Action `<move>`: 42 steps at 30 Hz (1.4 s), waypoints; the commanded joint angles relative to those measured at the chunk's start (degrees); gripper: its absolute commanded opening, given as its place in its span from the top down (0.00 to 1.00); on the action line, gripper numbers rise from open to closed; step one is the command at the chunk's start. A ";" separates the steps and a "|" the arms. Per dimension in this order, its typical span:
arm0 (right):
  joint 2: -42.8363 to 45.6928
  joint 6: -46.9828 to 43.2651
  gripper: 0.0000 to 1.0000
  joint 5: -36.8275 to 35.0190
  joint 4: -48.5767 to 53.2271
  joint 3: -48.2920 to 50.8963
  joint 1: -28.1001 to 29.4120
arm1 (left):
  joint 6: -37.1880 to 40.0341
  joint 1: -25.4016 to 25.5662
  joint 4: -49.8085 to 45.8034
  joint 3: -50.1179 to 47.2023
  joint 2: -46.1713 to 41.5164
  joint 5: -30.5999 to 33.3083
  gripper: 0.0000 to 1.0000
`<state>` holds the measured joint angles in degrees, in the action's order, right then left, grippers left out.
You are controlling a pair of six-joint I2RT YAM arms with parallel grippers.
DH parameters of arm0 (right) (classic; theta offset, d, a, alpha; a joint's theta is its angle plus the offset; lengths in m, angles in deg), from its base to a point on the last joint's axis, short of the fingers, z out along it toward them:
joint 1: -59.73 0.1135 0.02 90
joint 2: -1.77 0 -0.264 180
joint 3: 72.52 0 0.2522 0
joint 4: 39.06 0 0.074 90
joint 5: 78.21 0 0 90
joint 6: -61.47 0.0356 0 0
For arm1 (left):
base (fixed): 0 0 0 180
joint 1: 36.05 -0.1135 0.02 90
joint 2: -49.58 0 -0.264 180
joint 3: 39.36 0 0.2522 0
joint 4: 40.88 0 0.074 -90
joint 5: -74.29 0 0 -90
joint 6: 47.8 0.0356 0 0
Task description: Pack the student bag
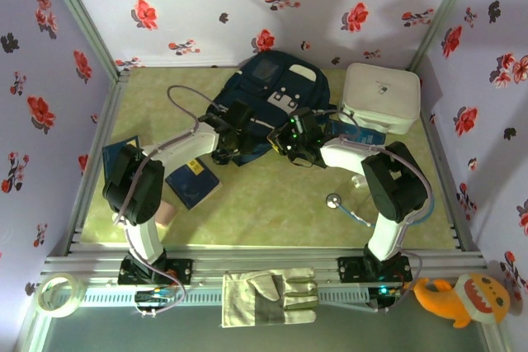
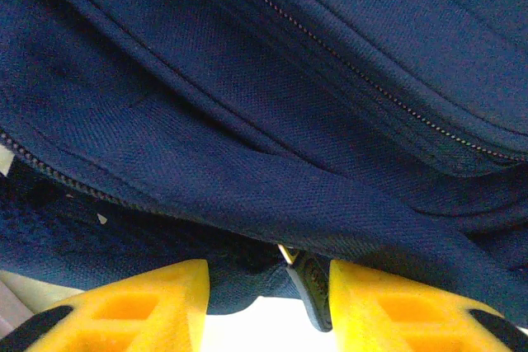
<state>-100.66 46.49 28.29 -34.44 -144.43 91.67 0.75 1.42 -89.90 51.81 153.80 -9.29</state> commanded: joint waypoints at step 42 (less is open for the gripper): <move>2.36 -14.42 0.84 -6.04 8.46 -8.15 -5.01 | 20.82 -8.67 -4.71 -5.12 -13.57 -6.02 1.00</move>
<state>-99.07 36.15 27.70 -25.11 -149.26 89.01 17.38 -5.99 -91.50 47.59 144.25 -14.78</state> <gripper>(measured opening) 0.164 0.044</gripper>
